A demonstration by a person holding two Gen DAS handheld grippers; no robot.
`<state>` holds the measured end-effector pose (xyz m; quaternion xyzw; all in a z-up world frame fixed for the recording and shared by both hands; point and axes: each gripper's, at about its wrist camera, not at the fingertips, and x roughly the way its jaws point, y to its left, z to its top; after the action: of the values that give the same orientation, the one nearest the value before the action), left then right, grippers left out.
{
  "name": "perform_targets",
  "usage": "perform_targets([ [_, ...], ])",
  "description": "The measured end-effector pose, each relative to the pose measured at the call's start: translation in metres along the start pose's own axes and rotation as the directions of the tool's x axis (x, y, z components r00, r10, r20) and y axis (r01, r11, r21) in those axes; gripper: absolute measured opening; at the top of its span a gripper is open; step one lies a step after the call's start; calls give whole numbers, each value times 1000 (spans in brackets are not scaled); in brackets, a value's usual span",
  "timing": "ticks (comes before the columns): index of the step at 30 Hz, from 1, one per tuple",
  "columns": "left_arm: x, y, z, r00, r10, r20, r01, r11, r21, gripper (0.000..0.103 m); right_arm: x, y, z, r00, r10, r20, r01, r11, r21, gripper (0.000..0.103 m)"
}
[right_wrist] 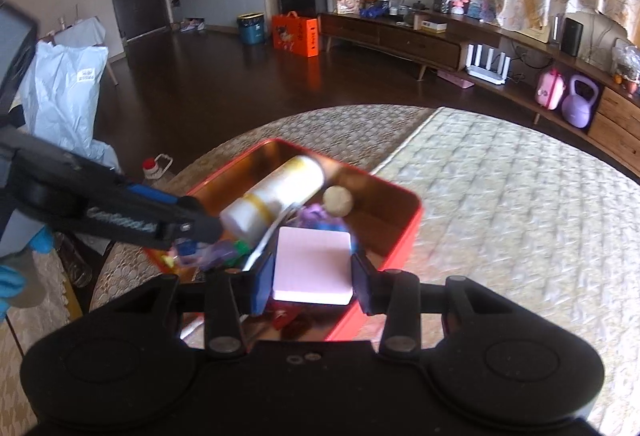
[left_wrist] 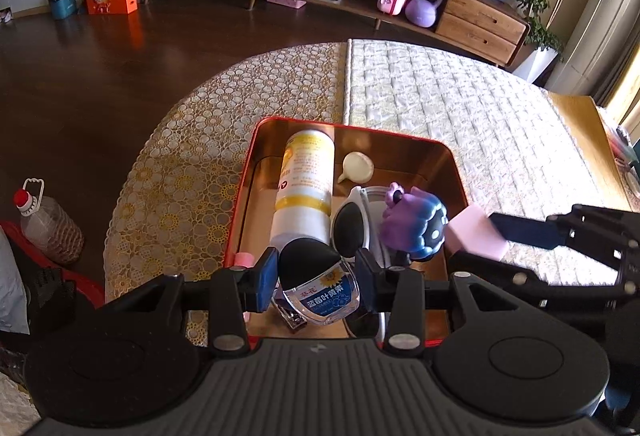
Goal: Organize rigid objects
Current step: 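Carry the jar with the left tool to the red box while the right tool carries the sponge, then open the left tool to drop the jar in the box while the right tool releases the sponge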
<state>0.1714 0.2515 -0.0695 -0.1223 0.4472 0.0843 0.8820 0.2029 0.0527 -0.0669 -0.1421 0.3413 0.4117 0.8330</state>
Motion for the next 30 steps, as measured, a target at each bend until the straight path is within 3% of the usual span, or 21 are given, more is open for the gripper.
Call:
perform_targets([
  [14,21,8,-5,999,23,-28,-24,1000,-17,41,19,16,-19,997,-66,-27,65,997,-30,41],
  [30,41,3,-14,998,28,-54,-29,1000,-10,41,13,14,-21,999,-36,-37,36,999,7,42],
])
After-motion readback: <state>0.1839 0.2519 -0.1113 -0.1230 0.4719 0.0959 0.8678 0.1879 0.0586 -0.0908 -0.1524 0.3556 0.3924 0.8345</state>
